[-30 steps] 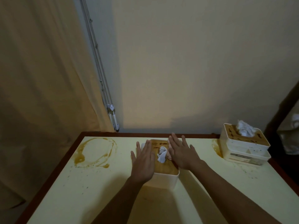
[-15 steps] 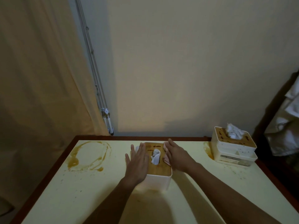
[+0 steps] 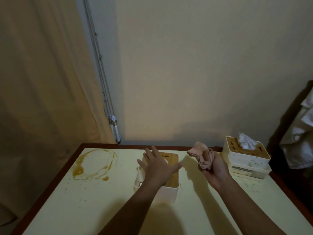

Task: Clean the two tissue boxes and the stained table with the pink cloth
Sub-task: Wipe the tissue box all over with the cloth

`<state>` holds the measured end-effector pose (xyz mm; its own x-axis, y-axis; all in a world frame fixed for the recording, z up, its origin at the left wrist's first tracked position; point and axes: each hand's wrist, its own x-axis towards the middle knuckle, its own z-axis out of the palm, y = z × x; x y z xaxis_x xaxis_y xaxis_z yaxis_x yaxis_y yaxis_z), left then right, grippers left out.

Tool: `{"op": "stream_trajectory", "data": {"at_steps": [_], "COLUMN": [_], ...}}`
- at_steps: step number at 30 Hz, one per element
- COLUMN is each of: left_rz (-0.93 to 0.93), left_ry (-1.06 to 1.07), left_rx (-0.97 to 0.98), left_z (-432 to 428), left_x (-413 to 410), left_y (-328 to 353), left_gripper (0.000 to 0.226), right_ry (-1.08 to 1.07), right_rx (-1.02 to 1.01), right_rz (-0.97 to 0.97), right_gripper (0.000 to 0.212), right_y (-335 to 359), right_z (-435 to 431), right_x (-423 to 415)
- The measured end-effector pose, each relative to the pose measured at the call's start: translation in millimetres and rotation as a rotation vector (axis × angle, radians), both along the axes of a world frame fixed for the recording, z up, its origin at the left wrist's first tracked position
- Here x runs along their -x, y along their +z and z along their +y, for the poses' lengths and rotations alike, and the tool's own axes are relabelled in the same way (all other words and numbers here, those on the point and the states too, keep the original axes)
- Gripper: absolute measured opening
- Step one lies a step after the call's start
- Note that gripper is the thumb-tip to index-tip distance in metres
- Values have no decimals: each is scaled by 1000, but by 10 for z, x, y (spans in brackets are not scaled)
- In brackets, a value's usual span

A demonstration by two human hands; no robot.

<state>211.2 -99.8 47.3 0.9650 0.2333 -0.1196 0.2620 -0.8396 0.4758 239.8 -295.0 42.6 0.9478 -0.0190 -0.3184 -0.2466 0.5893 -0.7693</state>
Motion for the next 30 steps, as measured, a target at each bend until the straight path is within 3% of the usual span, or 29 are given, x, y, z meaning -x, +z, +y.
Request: {"op": "stream_trajectory", "data": {"at_steps": [3,7,11,15,16,18,19,24,30], "left_rz": [104,122,206,341,355,373,383,235,-36], "left_ry": [36,-14,-233,-557,-620,-670,-645,-432,-395], "left_rx": [11,-39,-48,-209,-252,-275,-247,-172,-53], "left_z": [-43,2,201,485,532,576,580,579,630], "left_x": [-37,-69,-215,-442,-468,-468,-460,-331,-160], "left_y": [-45,-118,-77,124,198,314,322,-44,-291], "left_gripper": [142,139,142,139,138,135,132,128,134], "right_ry": [-43,-61,-48,-63,-65,-67,-58,2,53], "right_rx": [-62,-26,32,19,32,138,217,636,1061], "right_rz": [11,28,28,32,21,-21,-47,-245,-544], "right_gripper": [25,46,47,76,70,41,37,28,29], "right_y": [6,-104,-64,1,28,73,74,52,-132], "right_z": [-24,-67,-24,-46,-53,-44,-18,333,726], "right_x": [30,-44,-14,-34,-30,-10,-5,41,51]}}
